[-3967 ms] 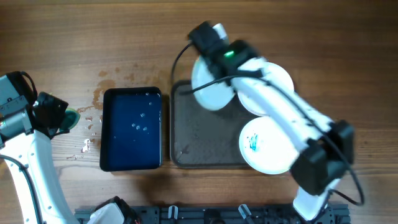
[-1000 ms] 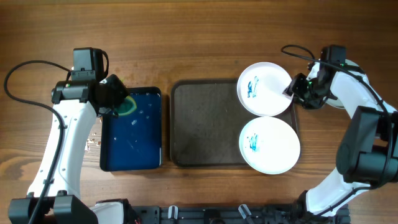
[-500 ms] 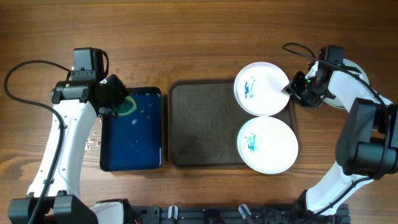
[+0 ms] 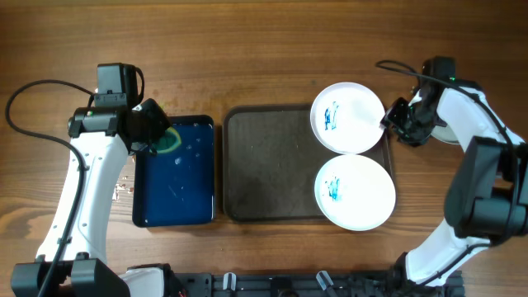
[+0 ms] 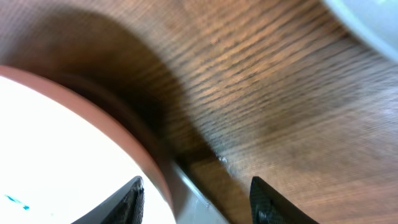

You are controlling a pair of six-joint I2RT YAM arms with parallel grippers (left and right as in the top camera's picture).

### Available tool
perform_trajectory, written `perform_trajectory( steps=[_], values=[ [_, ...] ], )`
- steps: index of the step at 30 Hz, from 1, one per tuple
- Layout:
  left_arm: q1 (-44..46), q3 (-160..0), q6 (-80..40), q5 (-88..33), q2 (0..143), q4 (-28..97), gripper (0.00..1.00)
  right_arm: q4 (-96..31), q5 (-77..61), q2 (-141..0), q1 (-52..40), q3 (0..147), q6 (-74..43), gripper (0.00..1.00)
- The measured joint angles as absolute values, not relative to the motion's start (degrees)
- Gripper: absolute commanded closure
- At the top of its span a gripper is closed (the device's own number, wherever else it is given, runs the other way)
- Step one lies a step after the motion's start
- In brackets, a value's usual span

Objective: Clean dirty plates on tray and stack at the side
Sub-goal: 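Grip the rim of the upper marked white plate with the right gripper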

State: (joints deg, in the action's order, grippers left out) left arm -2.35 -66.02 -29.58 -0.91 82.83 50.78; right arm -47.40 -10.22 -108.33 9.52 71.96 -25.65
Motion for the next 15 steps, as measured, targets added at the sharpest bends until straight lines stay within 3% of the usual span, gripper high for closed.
perform_trajectory(
  steps=[15],
  values=[
    [-2.3,-66.0,-29.6,-0.9,82.8,50.8,0.96,-51.9,-14.9,-106.2,5.8,73.3,-20.8,0.48]
  ],
)
